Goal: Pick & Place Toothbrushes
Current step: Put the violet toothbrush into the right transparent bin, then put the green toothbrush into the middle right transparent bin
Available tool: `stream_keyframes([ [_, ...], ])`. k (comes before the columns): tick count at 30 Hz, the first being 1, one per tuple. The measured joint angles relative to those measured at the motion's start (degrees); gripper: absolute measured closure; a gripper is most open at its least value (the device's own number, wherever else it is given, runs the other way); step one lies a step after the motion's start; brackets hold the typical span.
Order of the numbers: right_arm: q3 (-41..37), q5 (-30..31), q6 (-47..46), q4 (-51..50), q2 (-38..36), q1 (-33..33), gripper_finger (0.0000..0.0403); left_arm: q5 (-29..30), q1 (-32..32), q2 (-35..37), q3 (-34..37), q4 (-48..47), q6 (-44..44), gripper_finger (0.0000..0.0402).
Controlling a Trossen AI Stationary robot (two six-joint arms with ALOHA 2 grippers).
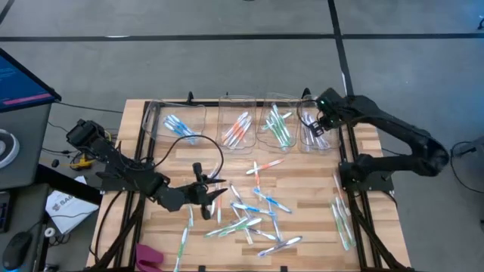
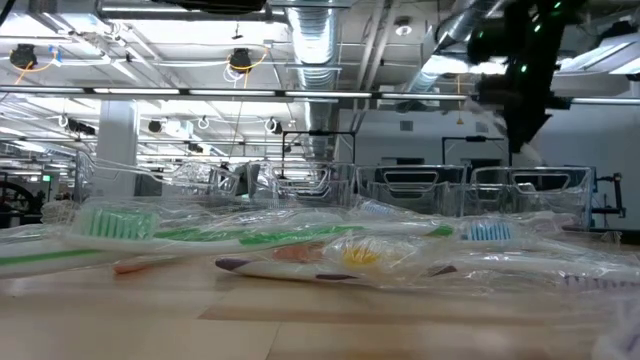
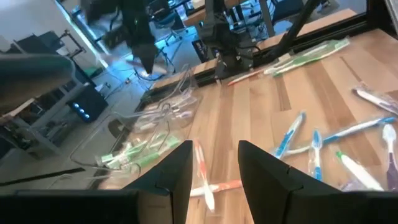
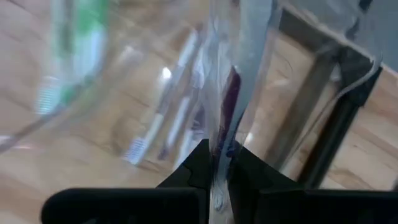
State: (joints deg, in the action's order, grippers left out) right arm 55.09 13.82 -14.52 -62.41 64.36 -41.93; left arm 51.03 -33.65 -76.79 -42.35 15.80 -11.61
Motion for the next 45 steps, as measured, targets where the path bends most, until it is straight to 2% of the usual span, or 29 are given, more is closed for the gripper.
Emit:
stream_keyframes([
  [4,0.00,0.02,1.54,0.31,5.33,-2.72,0.0379,-0.04,-1.06,0.00,0.00,0.03,-0.03,0.0280],
  [12,0.00,-0.68,2.03,0.06,13.79,-3.30,0.0364,-0.02,-2.90,0.00,0.00,0.04,-0.07,0.0280],
  [18,0.00,-0.39,1.28,0.92,17.18,-2.47,0.0346,-0.04,-3.38,0.00,0.00,0.06,-0.10,0.0280],
  [23,0.00,0.79,0.12,1.74,17.22,-2.38,0.0317,-0.02,-3.38,0.00,0.00,0.08,-0.07,0.0280],
  [30,0.00,1.26,-0.55,1.11,12.95,-2.34,0.0285,-0.02,-3.38,-0.02,0.00,0.08,0.03,0.0280],
  [37,0.00,-2.63,-3.49,-3.88,4.02,-1.03,0.0286,-0.20,-3.45,1.37,0.04,0.00,0.36,0.0280],
  [40,0.00,-5.57,-5.47,-5.40,-0.57,0.64,0.0286,-0.16,-3.92,3.34,0.04,-0.42,3.08,0.0280],
  [45,0.00,-14.44,-6.62,-4.44,-6.94,6.51,0.0281,-0.19,-4.37,6.00,0.02,-0.50,5.02,0.0280],
])
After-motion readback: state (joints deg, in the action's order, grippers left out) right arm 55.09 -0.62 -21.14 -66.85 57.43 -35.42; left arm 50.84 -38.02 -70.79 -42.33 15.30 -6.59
